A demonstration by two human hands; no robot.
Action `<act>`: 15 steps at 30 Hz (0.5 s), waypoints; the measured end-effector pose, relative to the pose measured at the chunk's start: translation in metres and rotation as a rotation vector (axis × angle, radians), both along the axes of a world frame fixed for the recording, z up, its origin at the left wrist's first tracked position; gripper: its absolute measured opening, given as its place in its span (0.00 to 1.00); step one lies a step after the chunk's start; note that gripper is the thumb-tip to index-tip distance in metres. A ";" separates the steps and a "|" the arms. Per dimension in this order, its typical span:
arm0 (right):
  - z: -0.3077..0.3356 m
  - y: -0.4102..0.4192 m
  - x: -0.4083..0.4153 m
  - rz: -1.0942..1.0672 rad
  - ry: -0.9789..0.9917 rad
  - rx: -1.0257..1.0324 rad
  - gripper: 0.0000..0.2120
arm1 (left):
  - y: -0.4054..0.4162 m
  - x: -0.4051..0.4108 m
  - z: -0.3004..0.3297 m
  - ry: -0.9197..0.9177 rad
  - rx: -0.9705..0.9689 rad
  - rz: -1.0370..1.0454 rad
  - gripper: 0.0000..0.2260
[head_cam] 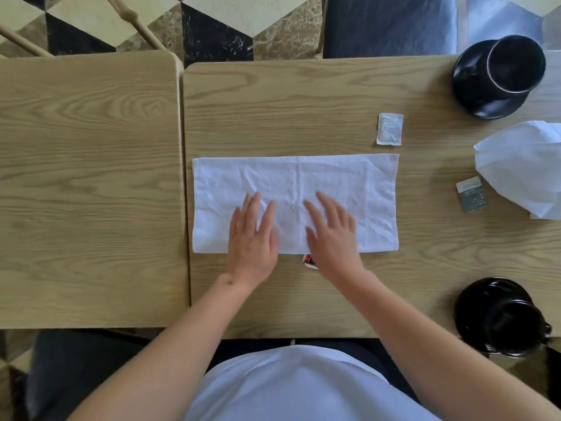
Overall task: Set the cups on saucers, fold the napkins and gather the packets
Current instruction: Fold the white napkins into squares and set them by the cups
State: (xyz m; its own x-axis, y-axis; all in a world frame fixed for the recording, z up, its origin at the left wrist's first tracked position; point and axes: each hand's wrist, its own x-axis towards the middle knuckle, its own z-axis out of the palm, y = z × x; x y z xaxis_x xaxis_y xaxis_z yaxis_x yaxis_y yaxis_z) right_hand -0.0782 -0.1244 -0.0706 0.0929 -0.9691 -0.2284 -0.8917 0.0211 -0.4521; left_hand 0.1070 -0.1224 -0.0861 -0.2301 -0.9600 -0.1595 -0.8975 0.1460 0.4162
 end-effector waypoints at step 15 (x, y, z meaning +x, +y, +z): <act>-0.056 0.014 -0.004 0.128 0.068 -0.154 0.22 | 0.008 0.015 -0.054 -0.160 -0.133 -0.047 0.23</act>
